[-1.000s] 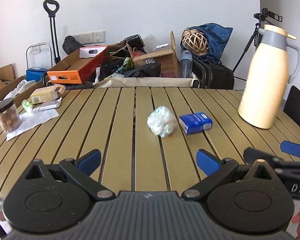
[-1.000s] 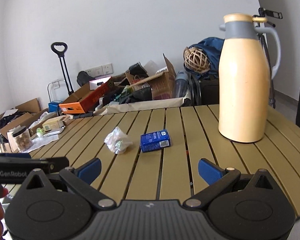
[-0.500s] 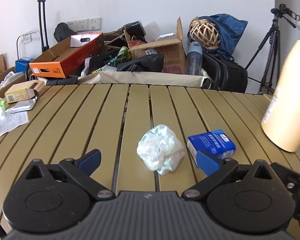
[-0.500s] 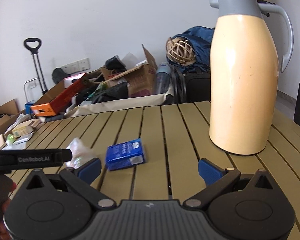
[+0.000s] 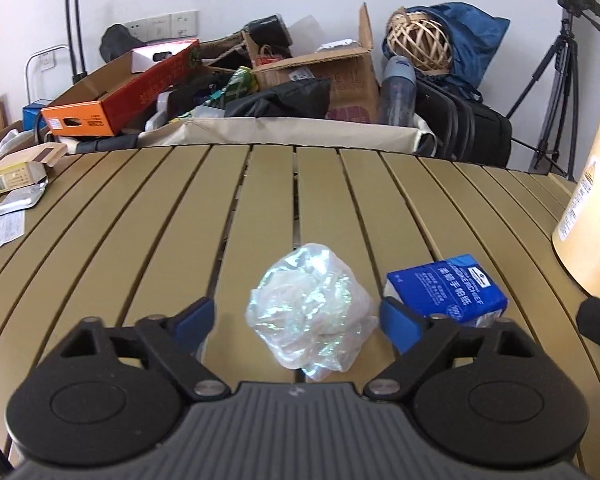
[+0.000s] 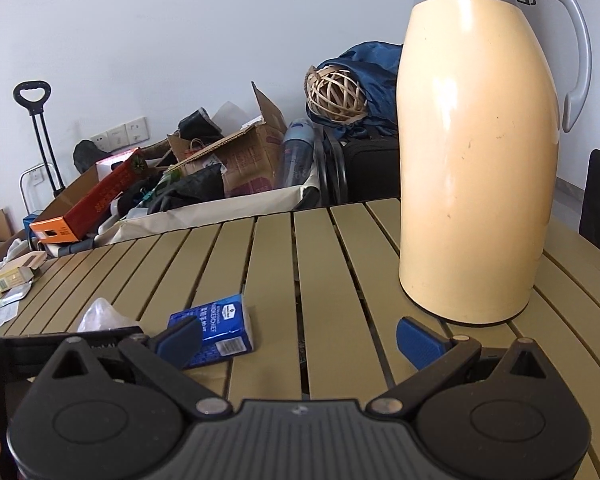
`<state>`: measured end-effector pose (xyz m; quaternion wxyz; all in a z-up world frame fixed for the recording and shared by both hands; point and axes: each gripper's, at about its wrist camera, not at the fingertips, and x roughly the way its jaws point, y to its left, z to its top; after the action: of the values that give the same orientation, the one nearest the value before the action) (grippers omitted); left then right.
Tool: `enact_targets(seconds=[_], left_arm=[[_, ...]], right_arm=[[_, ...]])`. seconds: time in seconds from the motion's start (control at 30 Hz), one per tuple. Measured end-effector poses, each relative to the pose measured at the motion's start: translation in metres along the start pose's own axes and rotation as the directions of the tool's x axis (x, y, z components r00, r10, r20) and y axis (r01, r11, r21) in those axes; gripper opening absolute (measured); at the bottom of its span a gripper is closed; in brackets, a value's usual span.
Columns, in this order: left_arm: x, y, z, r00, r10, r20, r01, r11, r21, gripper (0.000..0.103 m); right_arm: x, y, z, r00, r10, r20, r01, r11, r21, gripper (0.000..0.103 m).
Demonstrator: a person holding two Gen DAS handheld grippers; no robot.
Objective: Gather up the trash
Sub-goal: 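Reach the left tool to the clear plastic bag and grasp it, then grasp the blue tissue pack with the right tool while the left tool holds the bag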
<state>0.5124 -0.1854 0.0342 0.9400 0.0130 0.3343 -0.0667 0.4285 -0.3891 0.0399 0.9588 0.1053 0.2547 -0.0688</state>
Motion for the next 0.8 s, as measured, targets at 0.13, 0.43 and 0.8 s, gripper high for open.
enact_targets(seconds=[0.13,0.43,0.8], left_arm=[[0.002,0.0,0.0,1.0,-0.024,-0.012,0.024,1.0,-0.002,0.062],[-0.007,0.006,0.0,0.999,-0.033,0.007,0.033,0.999,-0.001,0.048],[-0.031,0.048,0.007,0.998,0.024,0.064,-0.023,1.0,-0.02,0.048]], right_arm=[[0.003,0.003,0.0,1.0,0.0,-0.002,0.0,1.0,-0.009,0.103],[0.007,0.01,0.004,1.0,0.003,-0.008,-0.003,1.0,-0.03,0.103],[0.029,0.044,0.011,0.998,0.041,-0.038,-0.045,0.993,-0.105,0.103]])
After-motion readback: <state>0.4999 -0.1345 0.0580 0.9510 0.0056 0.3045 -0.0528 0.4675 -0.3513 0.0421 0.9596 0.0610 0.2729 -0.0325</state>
